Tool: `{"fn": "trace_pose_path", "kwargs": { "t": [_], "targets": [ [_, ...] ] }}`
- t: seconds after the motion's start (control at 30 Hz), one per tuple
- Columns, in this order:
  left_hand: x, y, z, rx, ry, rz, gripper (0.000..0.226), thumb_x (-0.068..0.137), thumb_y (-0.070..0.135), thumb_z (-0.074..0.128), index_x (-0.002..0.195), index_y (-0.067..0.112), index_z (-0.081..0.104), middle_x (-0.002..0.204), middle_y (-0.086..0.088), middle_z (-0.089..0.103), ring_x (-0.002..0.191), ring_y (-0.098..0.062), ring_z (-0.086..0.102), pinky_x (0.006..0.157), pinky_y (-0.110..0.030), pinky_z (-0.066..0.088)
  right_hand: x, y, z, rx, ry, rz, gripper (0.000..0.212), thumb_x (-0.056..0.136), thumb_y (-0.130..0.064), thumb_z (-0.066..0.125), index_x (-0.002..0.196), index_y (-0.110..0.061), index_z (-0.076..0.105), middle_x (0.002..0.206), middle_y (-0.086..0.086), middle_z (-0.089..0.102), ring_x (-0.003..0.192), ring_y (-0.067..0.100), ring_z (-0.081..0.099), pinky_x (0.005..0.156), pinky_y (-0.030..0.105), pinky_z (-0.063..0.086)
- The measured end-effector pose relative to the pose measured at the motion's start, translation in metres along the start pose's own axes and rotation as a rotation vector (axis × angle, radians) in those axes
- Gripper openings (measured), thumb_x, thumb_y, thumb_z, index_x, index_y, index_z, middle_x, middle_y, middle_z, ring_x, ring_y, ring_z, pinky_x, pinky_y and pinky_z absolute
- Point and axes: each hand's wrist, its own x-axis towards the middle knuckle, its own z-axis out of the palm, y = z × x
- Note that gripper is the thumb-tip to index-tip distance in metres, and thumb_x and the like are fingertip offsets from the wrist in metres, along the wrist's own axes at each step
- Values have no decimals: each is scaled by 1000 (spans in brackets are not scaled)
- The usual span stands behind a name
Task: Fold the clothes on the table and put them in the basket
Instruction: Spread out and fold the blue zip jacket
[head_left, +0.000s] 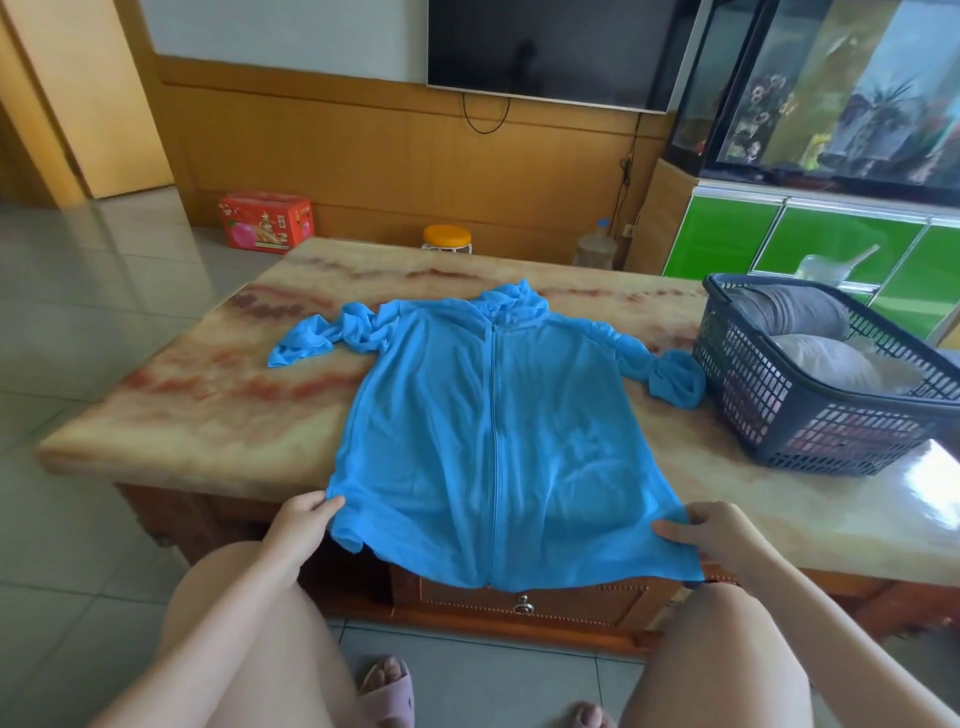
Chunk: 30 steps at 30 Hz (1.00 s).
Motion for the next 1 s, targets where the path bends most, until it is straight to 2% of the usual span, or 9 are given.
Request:
{"fn": "trace_pose_path", "kwargs": {
  "t": [0.07, 0.2, 0.33, 0.43, 0.5, 0.67, 0.73, 0.87, 1.0],
  "targets": [
    [2, -7, 1, -20, -22, -47, 18, 98, 7, 46, 94, 6, 64, 102, -16, 67, 97, -32, 62, 88, -42, 47, -2, 2, 2, -23, 12, -22, 26, 72, -10, 82, 86, 8, 68, 73, 13, 72, 67, 28, 66, 62, 33, 55],
    [-1, -16, -1, -77, 61, -116, 22, 100, 7, 42, 112, -1, 58, 95, -16, 62, 85, -30, 59, 62, -34, 50, -8, 5, 0, -102, 76, -34, 26, 74, -13, 82, 72, 6, 63, 47, -1, 57, 48, 18, 50, 35, 17, 35],
    [0, -12, -9, -182, 90, -179, 17, 100, 4, 41, 100, -5, 55, 55, -11, 55, 44, -17, 53, 39, -26, 51, -6, 7, -9, -226, 158, -44, 53, 69, -25, 85, 50, -10, 38, 36, -5, 34, 45, 20, 33, 45, 27, 22],
    [-5, -12, -2, -78, 74, -124, 23, 99, 10, 45, 84, 5, 61, 81, -14, 62, 79, -34, 62, 63, -36, 54, -4, 10, -2, -407, 100, -53, 59, 68, -30, 86, 49, -13, 32, 41, -5, 29, 46, 17, 28, 49, 30, 19],
    [-10, -14, 7, -45, 30, -109, 25, 99, 12, 45, 79, 13, 60, 86, -12, 63, 85, -30, 61, 80, -44, 51, -5, 11, 11, -459, 92, -69, 51, 71, -32, 82, 55, -13, 38, 48, -3, 38, 48, 17, 34, 49, 30, 23],
    [-4, -22, 16, -93, 11, -103, 20, 90, 21, 54, 71, 17, 58, 84, -12, 60, 86, -26, 58, 80, -39, 44, -16, -1, 46, -561, 265, -170, 38, 74, -41, 77, 86, -15, 51, 88, 0, 56, 83, 22, 54, 63, 32, 38],
    [-7, -20, 18, -98, 12, -96, 22, 93, 22, 54, 73, 18, 60, 84, -8, 63, 88, -25, 60, 86, -41, 44, -18, -5, 55, -540, 351, -240, 41, 76, -37, 76, 101, -14, 53, 103, 3, 54, 99, 25, 52, 76, 34, 39],
    [-18, -14, 22, -18, -29, -49, 29, 77, 32, 77, 93, 14, 61, 89, 3, 67, 85, -14, 64, 72, -29, 50, -16, -14, 69, -671, 454, -371, 51, 76, -40, 76, 113, -14, 53, 116, 7, 50, 108, 28, 43, 90, 34, 36],
    [-14, -17, 22, 37, 4, 30, 13, 82, 23, 73, 89, 13, 68, 87, -2, 71, 86, -21, 67, 77, -39, 52, -10, -13, 66, -601, 442, -218, 62, 77, -42, 74, 126, -13, 50, 125, 13, 42, 114, 33, 37, 99, 38, 31]
  ]
}}
